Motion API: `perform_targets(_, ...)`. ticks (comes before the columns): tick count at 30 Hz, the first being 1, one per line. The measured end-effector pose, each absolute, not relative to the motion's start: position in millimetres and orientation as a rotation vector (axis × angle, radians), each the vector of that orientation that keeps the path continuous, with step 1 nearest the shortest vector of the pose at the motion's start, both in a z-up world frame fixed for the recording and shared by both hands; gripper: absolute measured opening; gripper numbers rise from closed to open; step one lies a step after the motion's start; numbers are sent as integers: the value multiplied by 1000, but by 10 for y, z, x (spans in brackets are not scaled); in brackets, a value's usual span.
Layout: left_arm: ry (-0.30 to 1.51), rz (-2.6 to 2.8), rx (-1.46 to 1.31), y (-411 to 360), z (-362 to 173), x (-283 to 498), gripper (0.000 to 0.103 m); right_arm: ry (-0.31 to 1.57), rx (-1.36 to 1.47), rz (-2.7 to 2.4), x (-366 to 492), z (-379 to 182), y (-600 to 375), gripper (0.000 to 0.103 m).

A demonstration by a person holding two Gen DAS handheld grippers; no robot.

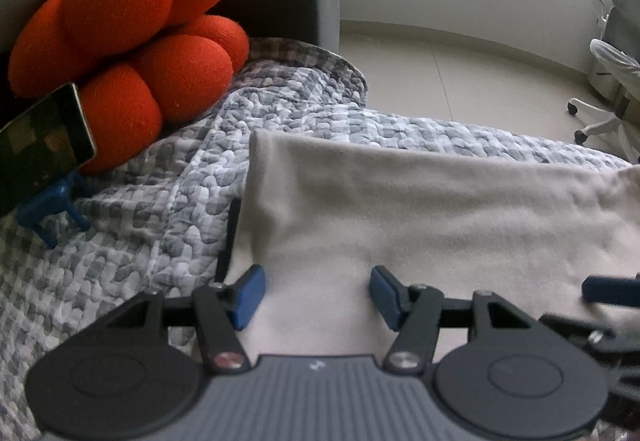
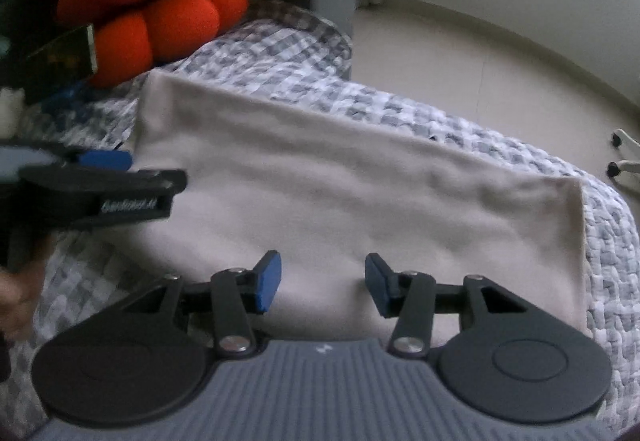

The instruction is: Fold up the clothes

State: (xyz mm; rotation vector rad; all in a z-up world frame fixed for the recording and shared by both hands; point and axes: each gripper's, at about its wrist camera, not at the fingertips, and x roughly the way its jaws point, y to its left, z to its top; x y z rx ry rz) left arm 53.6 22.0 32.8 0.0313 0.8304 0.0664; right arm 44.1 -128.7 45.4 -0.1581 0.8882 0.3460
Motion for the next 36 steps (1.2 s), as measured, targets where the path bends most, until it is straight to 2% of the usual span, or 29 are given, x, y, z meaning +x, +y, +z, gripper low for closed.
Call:
perform_targets(13, 841, 76, 1, 244, 373, 456, 60, 867, -184, 378, 383, 542, -1272, 53)
perform_targets(21, 846, 82, -3, 240, 359, 464, 60, 913, -192, 391, 448, 396, -1220, 53)
perform_targets(36, 855, 81, -38, 281, 363, 474, 60, 815, -124, 338, 686, 318, -1242, 60)
